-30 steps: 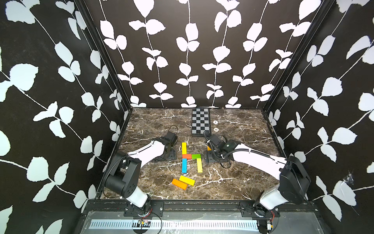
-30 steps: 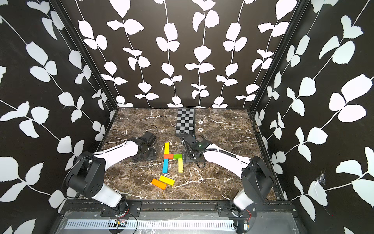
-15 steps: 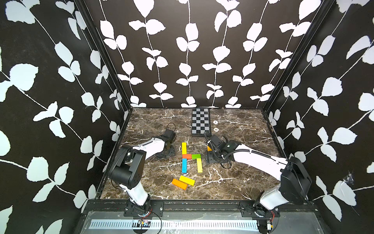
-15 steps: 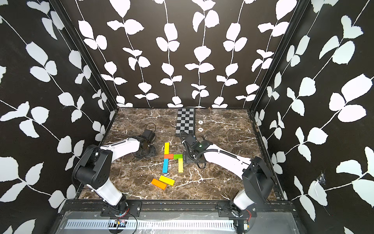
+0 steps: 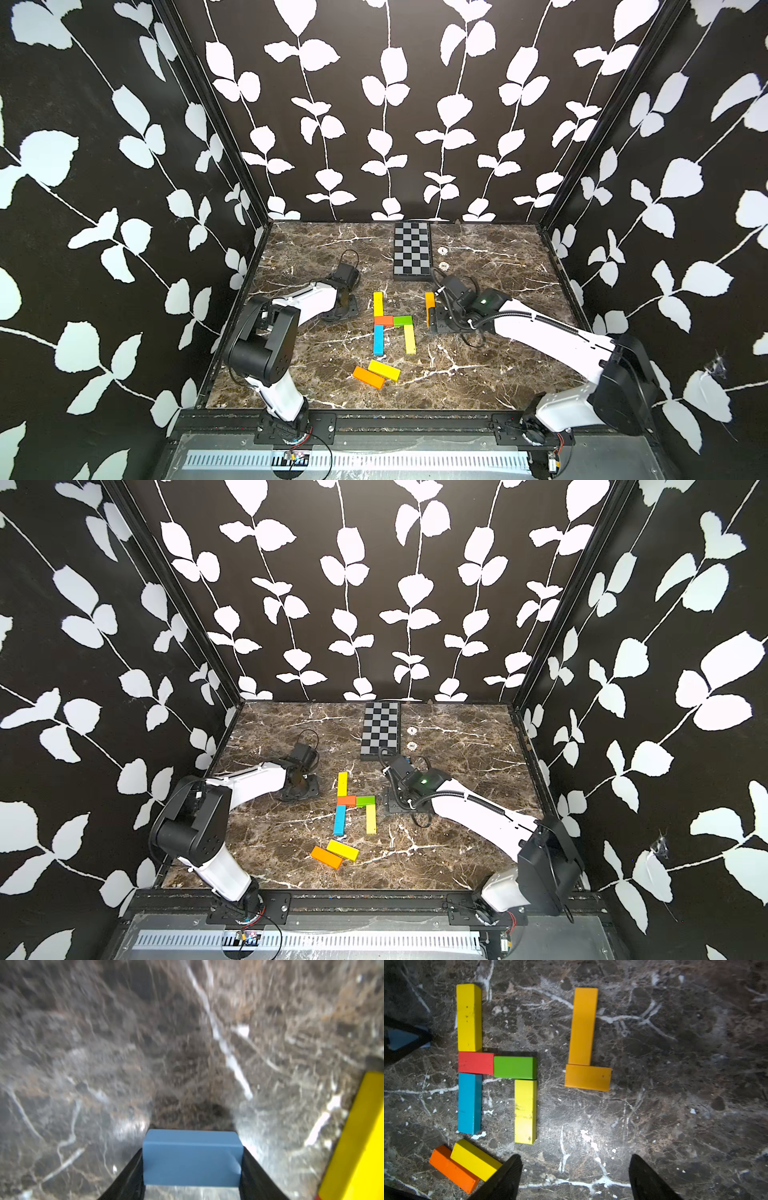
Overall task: Assemble the letter h with building blocks
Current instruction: Pick up the building block from the center of the board, then place the building block at the center of the board.
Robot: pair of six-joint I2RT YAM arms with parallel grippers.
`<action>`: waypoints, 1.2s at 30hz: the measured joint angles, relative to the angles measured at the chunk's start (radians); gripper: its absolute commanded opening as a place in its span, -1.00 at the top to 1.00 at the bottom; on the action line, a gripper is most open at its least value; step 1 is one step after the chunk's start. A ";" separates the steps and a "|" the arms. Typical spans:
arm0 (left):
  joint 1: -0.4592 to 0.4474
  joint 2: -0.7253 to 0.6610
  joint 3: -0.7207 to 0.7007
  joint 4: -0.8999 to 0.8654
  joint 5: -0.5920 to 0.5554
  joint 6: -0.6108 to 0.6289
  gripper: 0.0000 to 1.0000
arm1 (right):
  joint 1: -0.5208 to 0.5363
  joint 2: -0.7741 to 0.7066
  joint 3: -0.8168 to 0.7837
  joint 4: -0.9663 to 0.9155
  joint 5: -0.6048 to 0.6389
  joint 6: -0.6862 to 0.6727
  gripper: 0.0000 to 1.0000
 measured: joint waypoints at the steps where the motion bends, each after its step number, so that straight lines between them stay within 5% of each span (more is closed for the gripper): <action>1: -0.007 -0.021 0.000 -0.019 0.002 0.000 0.15 | -0.027 -0.027 -0.015 -0.004 0.003 0.002 -0.58; 4: -0.052 -0.100 0.033 -0.074 -0.007 -0.003 0.13 | -0.137 -0.124 -0.058 -0.032 0.011 0.007 -0.58; 8: -0.231 -0.119 0.191 -0.084 0.024 -0.026 0.18 | -0.337 -0.264 -0.105 -0.080 0.018 0.006 -0.57; 12: -0.425 0.031 0.360 -0.050 0.097 -0.063 0.21 | -0.537 -0.351 -0.154 -0.134 0.000 -0.013 -0.55; 18: -0.590 0.369 0.625 -0.035 0.193 -0.093 0.22 | -0.724 -0.412 -0.233 -0.206 -0.055 -0.064 -0.54; 22: -0.628 0.516 0.762 -0.045 0.240 -0.104 0.17 | -0.771 -0.438 -0.257 -0.226 -0.081 -0.088 -0.54; 26: -0.640 0.576 0.875 -0.053 0.269 -0.106 -0.36 | -0.783 -0.443 -0.267 -0.230 -0.099 -0.106 -0.57; 30: -0.645 0.589 0.911 -0.059 0.291 -0.103 -0.63 | -0.784 -0.441 -0.268 -0.229 -0.110 -0.122 -0.68; 36: -0.649 0.583 0.948 -0.077 0.292 -0.081 -0.71 | -0.753 -0.431 -0.269 -0.220 -0.129 -0.128 -0.81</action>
